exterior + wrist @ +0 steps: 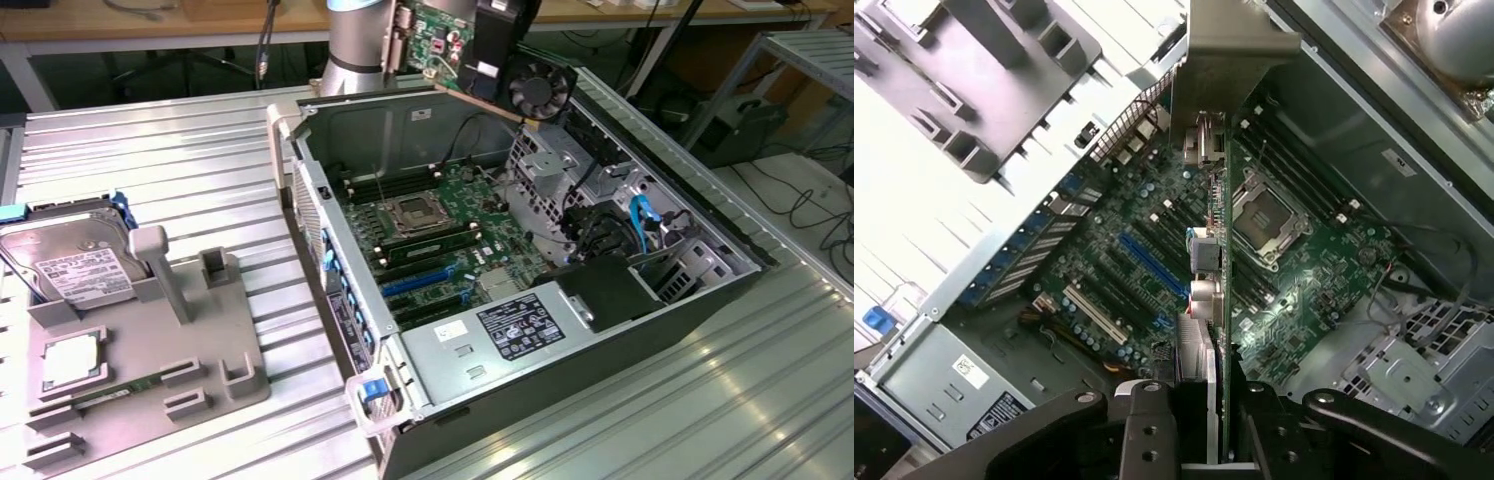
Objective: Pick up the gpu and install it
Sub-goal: 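Insert the gpu into the slot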
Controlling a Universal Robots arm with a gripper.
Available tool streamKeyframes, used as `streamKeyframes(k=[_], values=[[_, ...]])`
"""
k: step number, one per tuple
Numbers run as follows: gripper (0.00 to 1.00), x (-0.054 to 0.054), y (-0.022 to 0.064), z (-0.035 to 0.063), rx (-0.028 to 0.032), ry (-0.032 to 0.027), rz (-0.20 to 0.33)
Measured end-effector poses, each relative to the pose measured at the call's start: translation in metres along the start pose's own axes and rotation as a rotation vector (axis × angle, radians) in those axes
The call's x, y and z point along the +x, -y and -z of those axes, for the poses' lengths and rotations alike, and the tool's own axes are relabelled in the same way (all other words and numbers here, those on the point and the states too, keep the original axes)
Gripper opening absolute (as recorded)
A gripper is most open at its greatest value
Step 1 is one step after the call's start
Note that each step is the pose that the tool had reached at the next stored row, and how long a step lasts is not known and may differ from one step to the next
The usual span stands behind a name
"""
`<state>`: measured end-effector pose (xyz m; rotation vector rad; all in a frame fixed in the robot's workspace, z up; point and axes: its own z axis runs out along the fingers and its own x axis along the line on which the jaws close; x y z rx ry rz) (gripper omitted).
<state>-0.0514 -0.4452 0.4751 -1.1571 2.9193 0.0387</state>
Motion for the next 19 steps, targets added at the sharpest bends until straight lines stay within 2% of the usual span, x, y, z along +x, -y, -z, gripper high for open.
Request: streamKeyframes(k=[7, 19], values=[[0.28, 0.0000, 0.0000, -0.0002, -0.0007, -0.0011, 0.060], [0.28, 0.0000, 0.0000, -0.0004, -0.0023, -0.0050, 0.227]])
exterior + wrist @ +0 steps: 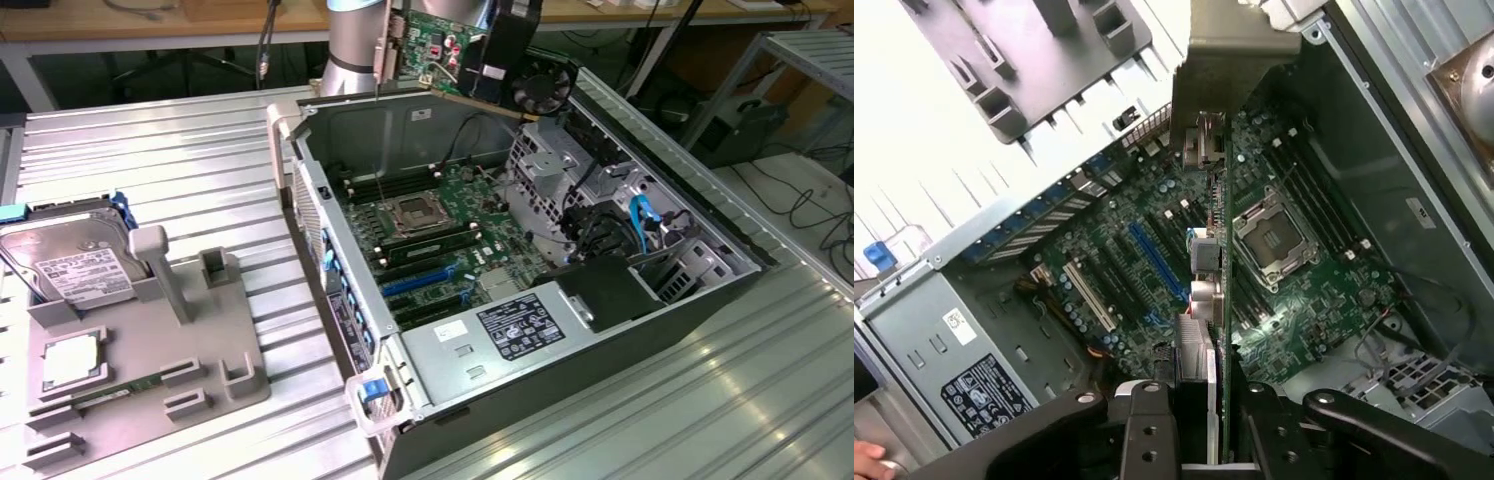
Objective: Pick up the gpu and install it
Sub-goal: 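Insert the gpu into the slot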
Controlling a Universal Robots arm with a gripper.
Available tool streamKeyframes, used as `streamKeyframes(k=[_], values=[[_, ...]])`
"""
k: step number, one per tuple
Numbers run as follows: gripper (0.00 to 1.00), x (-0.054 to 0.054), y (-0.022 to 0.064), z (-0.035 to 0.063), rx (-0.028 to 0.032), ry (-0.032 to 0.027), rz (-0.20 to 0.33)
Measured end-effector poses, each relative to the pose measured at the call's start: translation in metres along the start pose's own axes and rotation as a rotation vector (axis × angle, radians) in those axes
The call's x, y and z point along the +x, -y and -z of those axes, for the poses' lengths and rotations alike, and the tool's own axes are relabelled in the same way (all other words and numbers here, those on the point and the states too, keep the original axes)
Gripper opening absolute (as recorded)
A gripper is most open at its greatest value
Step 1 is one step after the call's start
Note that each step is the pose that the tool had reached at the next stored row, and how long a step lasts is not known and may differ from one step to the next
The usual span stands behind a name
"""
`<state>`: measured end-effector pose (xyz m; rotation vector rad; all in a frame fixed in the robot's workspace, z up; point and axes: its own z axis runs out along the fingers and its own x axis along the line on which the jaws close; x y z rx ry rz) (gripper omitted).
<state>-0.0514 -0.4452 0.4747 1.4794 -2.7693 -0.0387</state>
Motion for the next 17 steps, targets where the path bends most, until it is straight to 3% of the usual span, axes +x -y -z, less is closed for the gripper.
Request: streamKeyframes(k=[17], values=[[0.28, 0.0000, 0.0000, 0.0000, -0.0018, -0.0040, 0.180]])
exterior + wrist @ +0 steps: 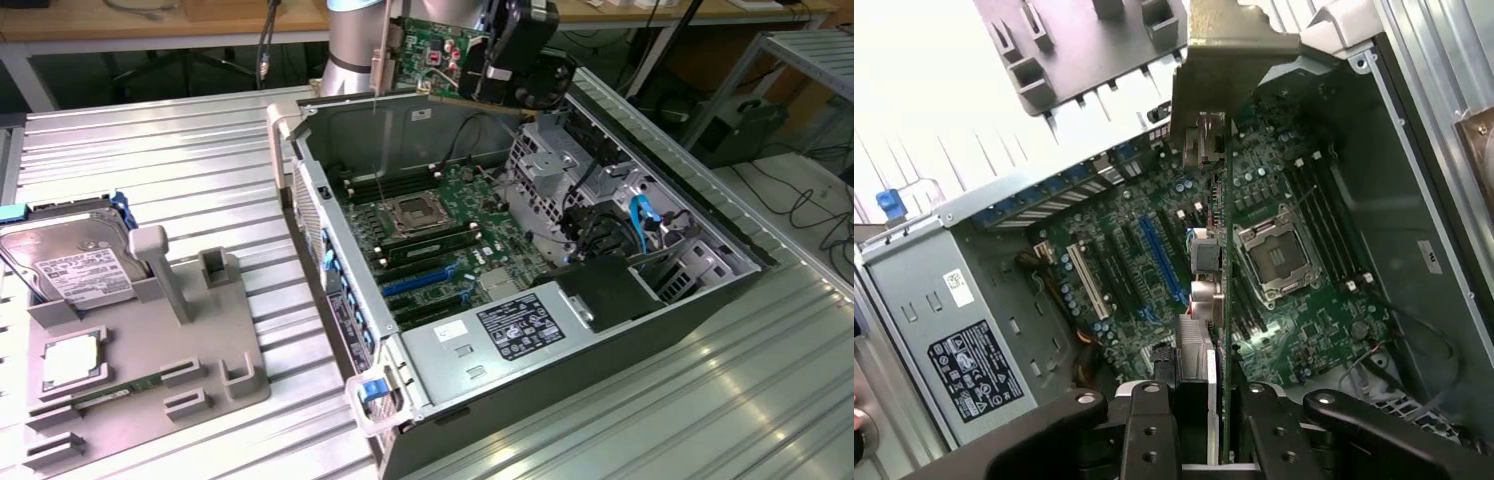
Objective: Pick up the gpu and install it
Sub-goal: 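Insert the gpu into the slot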
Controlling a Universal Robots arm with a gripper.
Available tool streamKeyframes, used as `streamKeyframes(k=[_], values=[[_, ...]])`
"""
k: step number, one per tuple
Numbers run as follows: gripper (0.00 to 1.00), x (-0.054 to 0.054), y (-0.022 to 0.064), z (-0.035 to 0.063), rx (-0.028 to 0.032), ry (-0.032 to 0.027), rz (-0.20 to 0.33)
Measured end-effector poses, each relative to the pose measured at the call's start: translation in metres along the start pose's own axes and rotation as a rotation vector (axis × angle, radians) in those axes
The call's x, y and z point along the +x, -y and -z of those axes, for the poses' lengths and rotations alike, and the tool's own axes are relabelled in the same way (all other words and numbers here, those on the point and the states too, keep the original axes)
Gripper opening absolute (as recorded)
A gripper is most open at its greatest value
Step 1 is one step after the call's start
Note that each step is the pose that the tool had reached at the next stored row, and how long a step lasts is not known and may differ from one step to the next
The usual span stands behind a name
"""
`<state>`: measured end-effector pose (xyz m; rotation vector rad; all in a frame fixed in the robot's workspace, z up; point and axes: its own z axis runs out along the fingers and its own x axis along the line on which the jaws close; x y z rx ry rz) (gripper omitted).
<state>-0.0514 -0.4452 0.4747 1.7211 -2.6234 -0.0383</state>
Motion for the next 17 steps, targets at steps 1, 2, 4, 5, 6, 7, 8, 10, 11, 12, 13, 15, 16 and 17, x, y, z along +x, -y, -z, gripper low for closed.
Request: streamKeyframes(k=[1, 2, 4, 5, 6, 7, 8, 10, 11, 12, 13, 15, 16, 17], values=[[0.28, 0.0000, 0.0000, 0.0000, -0.0001, -0.0002, 0.009], [0.28, 0.0000, 0.0000, 0.0000, -0.0002, -0.0005, 0.023], [0.28, 0.0000, 0.0000, 0.0000, -0.0004, -0.0009, 0.041], [0.28, 0.0000, 0.0000, 0.0000, -0.0006, -0.0011, 0.051], [0.28, 0.0000, 0.0000, 0.0000, -0.0006, -0.0013, 0.061], [0.28, 0.0000, 0.0000, 0.0000, -0.0007, -0.0016, 0.070], [0.28, 0.0000, 0.0000, 0.0000, -0.0008, -0.0017, 0.080], [0.28, 0.0000, 0.0000, 0.0000, -0.0010, -0.0022, 0.099], [0.28, 0.0000, 0.0000, 0.0000, -0.0011, -0.0024, 0.108], [0.28, 0.0000, 0.0000, 0.0000, -0.0012, -0.0026, 0.118], [0.28, 0.0001, 0.0001, 0.0000, -0.0013, -0.0029, 0.127], [0.28, 0.0001, 0.0000, 0.0000, -0.0015, -0.0034, 0.152], [0.28, 0.0000, 0.0000, -0.0001, -0.0017, -0.0037, 0.166], [0.28, 0.0001, 0.0000, -0.0001, -0.0018, -0.0039, 0.178]])
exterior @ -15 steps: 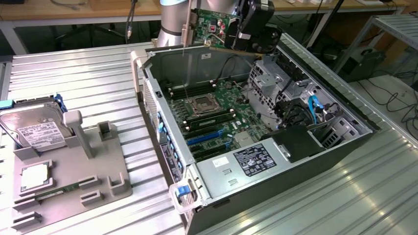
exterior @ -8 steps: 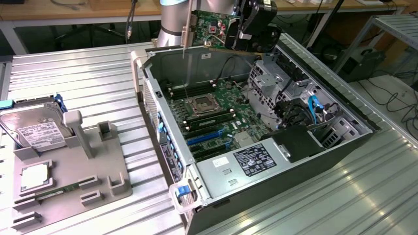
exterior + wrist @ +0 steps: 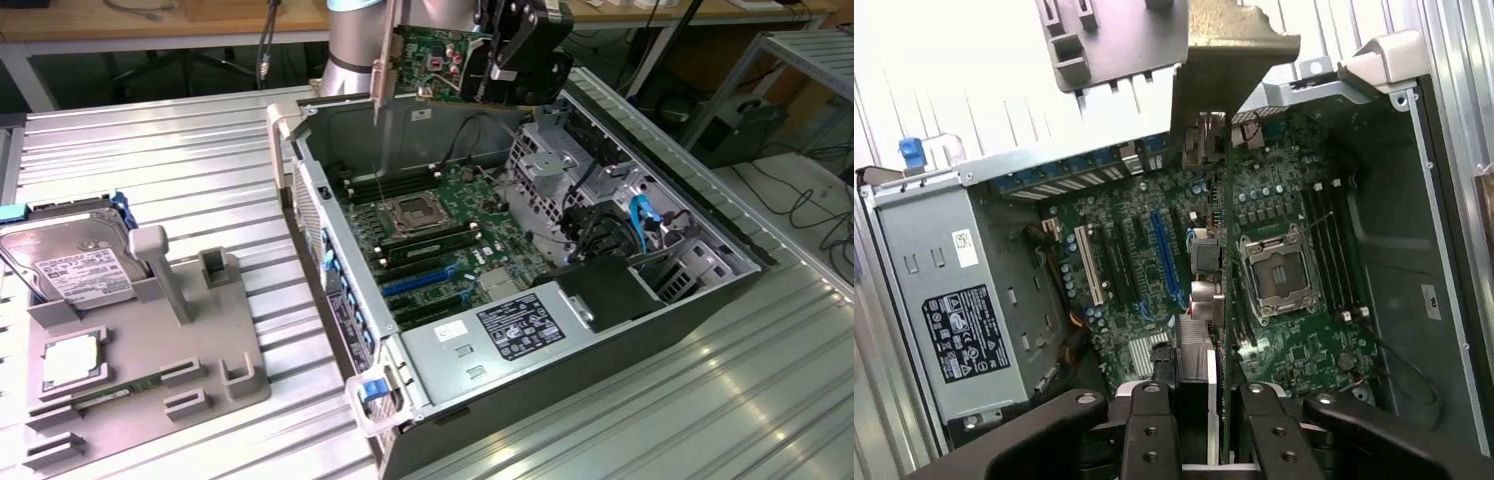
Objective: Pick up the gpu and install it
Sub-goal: 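Insert the gpu into the slot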
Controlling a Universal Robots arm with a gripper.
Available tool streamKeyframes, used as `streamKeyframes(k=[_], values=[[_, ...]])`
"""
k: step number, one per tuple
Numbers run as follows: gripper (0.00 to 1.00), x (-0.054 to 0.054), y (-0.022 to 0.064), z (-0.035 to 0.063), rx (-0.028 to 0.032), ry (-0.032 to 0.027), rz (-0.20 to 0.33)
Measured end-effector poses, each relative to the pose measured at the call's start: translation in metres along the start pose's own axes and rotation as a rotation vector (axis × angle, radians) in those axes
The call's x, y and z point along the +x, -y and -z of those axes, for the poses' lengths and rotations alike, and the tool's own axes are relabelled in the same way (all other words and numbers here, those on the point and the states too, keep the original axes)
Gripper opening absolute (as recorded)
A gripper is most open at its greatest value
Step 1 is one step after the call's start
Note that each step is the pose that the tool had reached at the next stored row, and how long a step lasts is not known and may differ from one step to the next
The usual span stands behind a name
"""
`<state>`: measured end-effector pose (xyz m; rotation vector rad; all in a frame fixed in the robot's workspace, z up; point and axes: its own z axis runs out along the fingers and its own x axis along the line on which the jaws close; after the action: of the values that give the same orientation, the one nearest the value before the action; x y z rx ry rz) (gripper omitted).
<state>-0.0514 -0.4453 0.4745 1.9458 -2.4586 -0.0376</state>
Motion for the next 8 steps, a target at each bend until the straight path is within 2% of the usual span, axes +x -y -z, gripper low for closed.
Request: streamKeyframes(k=[4, 8], values=[[0.28, 0.0000, 0.0000, -0.0003, -0.0005, -0.0011, 0.045], [0.28, 0.0000, 0.0001, -0.0015, 0.0002, -0.0012, 0.057]])
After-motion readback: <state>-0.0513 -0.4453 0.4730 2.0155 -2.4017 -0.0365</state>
